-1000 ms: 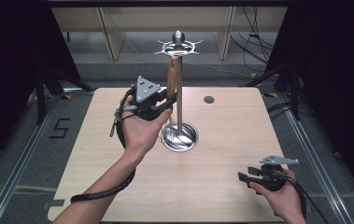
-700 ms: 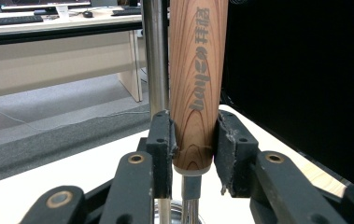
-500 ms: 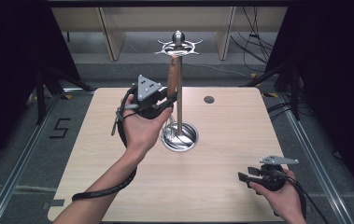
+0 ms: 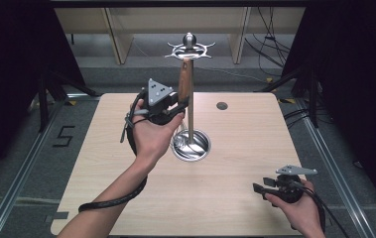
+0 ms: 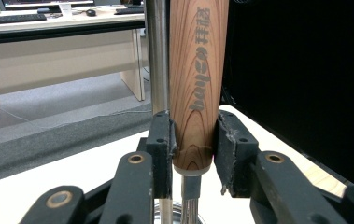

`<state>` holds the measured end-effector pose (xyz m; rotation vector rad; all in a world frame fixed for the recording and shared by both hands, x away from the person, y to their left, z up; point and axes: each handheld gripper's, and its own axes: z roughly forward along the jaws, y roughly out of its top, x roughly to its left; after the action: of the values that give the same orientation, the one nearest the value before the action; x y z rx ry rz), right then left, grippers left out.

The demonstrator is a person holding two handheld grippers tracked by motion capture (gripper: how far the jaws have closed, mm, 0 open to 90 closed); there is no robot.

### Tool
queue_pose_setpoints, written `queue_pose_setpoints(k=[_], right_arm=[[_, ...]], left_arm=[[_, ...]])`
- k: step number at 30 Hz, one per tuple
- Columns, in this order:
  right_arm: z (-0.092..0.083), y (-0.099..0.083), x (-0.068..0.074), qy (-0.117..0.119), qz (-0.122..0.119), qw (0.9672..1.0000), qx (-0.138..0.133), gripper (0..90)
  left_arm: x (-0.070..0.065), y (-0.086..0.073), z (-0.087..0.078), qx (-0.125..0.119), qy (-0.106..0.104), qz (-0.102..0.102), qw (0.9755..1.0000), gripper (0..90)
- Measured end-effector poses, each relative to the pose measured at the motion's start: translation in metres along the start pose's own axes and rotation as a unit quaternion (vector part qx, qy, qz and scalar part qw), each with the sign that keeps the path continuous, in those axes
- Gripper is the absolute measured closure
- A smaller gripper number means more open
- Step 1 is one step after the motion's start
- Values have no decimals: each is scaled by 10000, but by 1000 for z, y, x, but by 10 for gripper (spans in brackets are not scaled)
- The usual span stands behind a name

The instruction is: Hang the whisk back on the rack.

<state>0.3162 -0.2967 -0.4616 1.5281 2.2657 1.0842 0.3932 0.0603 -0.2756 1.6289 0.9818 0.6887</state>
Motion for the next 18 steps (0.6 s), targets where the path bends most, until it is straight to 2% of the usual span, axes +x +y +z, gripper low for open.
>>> queue_pose_setpoints(k=[18], right_arm=[[0,0,0,7,11,10000,4,481]], left_arm=[[-1,0,11,-1,83,-28,10000,679]])
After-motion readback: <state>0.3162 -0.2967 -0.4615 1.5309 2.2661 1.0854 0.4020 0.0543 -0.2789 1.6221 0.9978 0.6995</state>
